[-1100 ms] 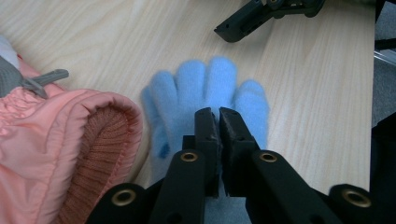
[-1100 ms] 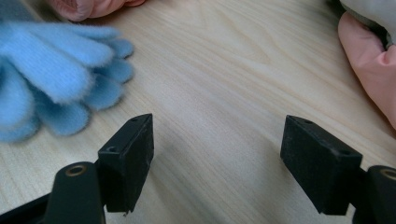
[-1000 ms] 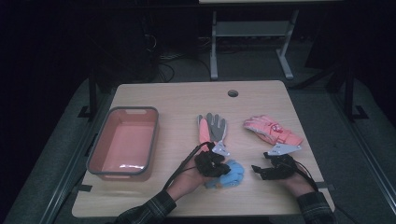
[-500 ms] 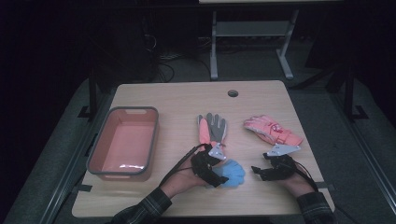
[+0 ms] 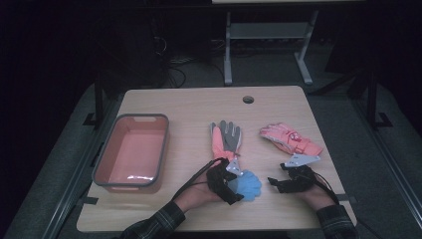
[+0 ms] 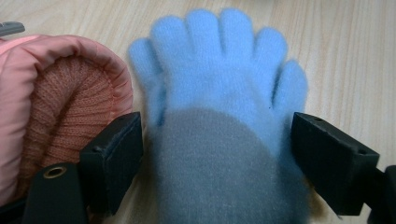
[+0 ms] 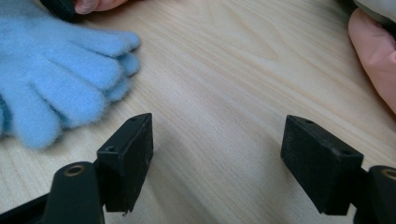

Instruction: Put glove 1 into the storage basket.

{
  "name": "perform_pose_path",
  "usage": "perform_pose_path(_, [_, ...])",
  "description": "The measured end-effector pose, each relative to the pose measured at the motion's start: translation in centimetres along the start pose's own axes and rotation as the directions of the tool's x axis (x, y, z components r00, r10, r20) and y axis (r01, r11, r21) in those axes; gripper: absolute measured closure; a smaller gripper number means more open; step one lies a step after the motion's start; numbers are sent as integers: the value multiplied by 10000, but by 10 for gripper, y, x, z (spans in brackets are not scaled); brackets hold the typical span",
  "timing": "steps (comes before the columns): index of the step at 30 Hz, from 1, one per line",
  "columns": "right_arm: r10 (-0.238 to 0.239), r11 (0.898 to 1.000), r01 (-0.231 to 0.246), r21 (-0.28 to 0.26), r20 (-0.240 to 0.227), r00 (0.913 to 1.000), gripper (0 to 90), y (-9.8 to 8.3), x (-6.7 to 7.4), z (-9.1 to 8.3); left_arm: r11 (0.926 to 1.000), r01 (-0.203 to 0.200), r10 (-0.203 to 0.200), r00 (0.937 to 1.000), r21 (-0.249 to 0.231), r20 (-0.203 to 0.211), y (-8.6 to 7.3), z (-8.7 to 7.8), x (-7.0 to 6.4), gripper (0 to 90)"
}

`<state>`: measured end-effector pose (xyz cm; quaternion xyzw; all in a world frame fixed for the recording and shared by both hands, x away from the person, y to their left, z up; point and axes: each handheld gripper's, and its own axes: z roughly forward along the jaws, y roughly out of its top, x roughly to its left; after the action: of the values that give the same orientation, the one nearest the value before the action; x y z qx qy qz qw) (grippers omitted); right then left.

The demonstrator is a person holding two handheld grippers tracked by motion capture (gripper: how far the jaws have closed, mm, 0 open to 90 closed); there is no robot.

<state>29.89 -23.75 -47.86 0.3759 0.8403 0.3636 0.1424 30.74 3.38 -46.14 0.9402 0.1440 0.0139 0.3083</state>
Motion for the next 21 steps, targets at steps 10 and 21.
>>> perform_pose_path(10, [-85, 9998, 84, -190, -67, 9999, 193, -2, 1, 2, 9978, -635, 637, 9979, 183, -129, -1, -6, -1, 424])
perform_pose_path(21, [-86, 9998, 85, -192, -78, 9999, 193, -2, 1, 2, 9997, -128, 112, 9966, 193, 811, 0, -9, -1, 745])
